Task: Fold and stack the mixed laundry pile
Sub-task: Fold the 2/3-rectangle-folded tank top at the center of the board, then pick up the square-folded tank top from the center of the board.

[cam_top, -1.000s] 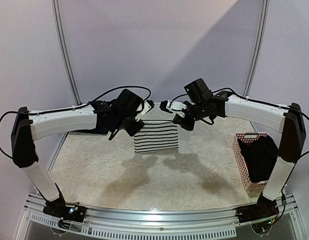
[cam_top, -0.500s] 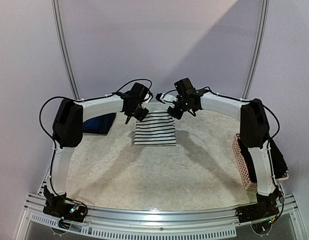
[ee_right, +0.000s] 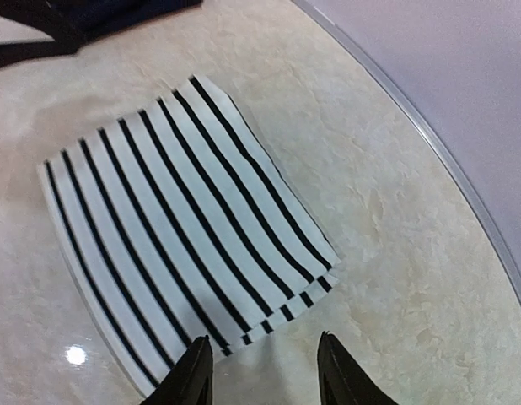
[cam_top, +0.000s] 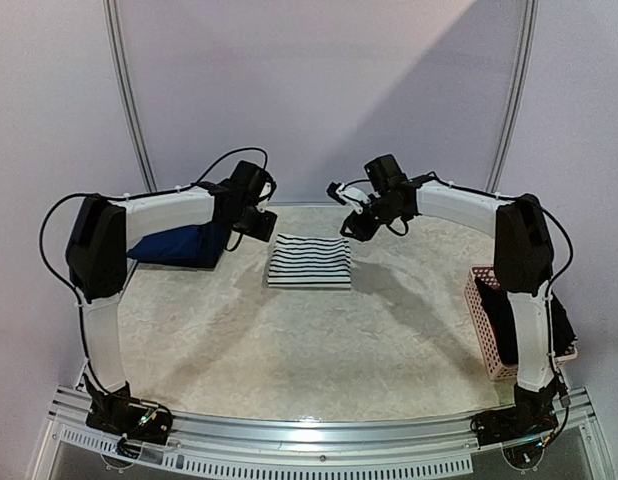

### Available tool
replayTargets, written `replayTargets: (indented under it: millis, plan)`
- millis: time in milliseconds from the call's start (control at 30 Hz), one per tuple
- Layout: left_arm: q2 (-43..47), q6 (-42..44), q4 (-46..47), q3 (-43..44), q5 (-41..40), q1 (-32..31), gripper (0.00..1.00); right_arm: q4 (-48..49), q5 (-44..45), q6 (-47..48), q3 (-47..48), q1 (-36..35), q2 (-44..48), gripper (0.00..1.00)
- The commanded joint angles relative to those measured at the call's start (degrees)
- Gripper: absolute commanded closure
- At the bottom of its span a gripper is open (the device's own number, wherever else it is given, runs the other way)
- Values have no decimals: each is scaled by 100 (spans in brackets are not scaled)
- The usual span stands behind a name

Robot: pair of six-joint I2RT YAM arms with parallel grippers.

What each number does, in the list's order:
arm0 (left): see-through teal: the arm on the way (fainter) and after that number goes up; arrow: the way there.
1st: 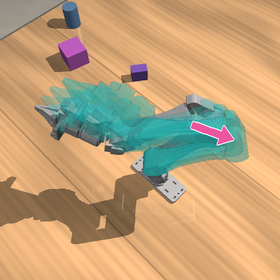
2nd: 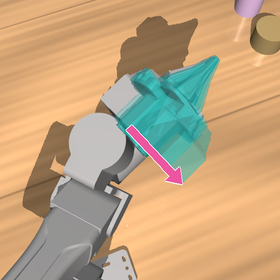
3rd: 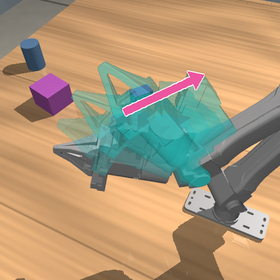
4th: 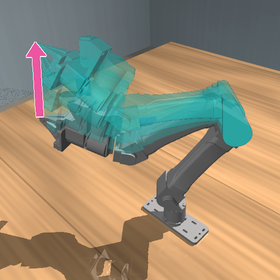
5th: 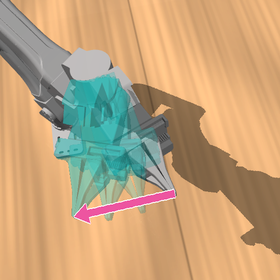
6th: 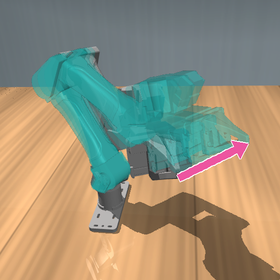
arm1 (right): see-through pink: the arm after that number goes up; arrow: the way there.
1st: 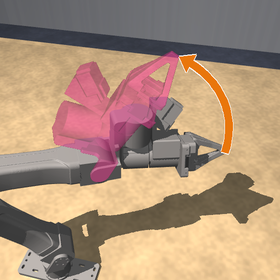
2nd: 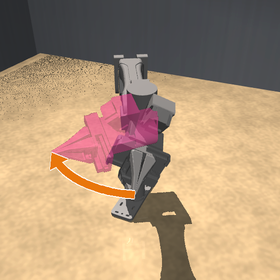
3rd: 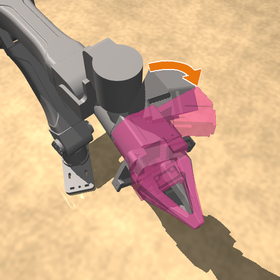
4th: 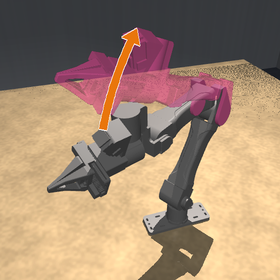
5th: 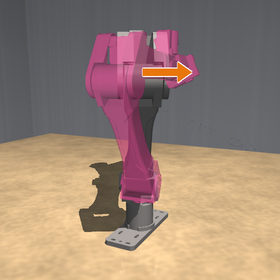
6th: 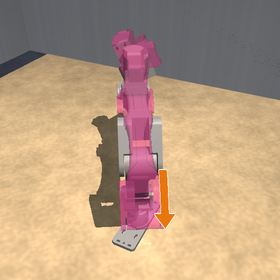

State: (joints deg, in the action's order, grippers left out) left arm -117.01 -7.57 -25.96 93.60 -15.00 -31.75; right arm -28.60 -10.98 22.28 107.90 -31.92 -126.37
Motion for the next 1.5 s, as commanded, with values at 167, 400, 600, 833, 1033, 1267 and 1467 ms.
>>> replayTargets:
  millis: [167, 400, 600, 833, 1033, 1267, 1467]
  plan:
    - [-46, -1665, 260, -405, 2629, 909, 42, -382, -1544, -1056, -99, -21, -178, 59]
    - [-875, -1896, 230, -58, 3795, 1159, 40, -526, -2121, -1581, 294, -18, -802, 62]
    - [-1311, -2084, 300, 80, 4377, 1208, 35, -620, -2178, -1915, 494, -7, -1274, 64]
    - [-1561, -2224, 432, 85, 4979, 1213, 34, -491, -2179, -2499, 473, 84, -1482, 64]
    - [-1725, -2314, 412, 119, 5020, 1196, 35, -522, -2188, -2483, 452, 101, -1571, 64]
    - [-2119, -2477, 572, 274, 5253, 1030, 49, -498, -2311, -2483, 400, 98, -1628, 64]
    - [-2292, -2529, 593, 567, 5380, 838, 77, -557, -2336, -2436, 388, 105, -1568, 64]
